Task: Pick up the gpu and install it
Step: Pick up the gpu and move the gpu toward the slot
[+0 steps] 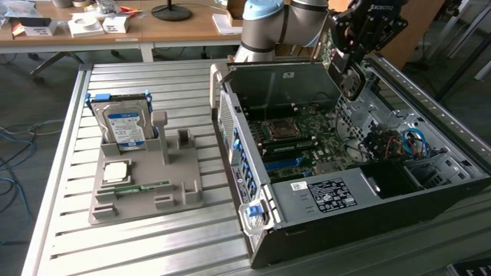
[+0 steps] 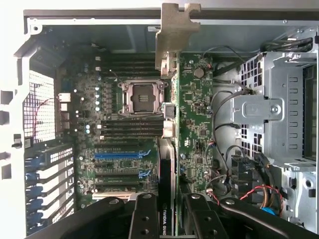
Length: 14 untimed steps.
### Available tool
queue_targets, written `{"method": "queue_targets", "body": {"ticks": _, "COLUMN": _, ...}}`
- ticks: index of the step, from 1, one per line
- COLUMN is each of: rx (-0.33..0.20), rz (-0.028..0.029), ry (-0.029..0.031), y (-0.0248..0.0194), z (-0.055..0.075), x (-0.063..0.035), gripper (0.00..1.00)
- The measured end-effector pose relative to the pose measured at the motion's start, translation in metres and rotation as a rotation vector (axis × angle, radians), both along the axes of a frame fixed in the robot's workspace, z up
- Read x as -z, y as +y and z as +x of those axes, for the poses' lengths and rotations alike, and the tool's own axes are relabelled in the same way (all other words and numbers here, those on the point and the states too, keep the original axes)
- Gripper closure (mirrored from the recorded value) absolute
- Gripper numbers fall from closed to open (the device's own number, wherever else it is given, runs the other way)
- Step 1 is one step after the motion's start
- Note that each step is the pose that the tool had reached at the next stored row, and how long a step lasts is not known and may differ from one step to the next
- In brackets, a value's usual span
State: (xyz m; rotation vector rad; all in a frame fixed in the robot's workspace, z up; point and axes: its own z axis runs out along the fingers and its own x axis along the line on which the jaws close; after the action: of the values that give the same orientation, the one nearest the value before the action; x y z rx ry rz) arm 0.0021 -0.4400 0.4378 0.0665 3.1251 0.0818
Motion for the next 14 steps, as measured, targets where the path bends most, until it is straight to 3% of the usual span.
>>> {"method": "queue_targets", "body": {"ticks": 14, "rx": -0.001, "rz": 0.0053, "ry": -0.0001, "y": -0.0001, "z": 0.013, "x": 0.0005, "gripper": 0.74}}
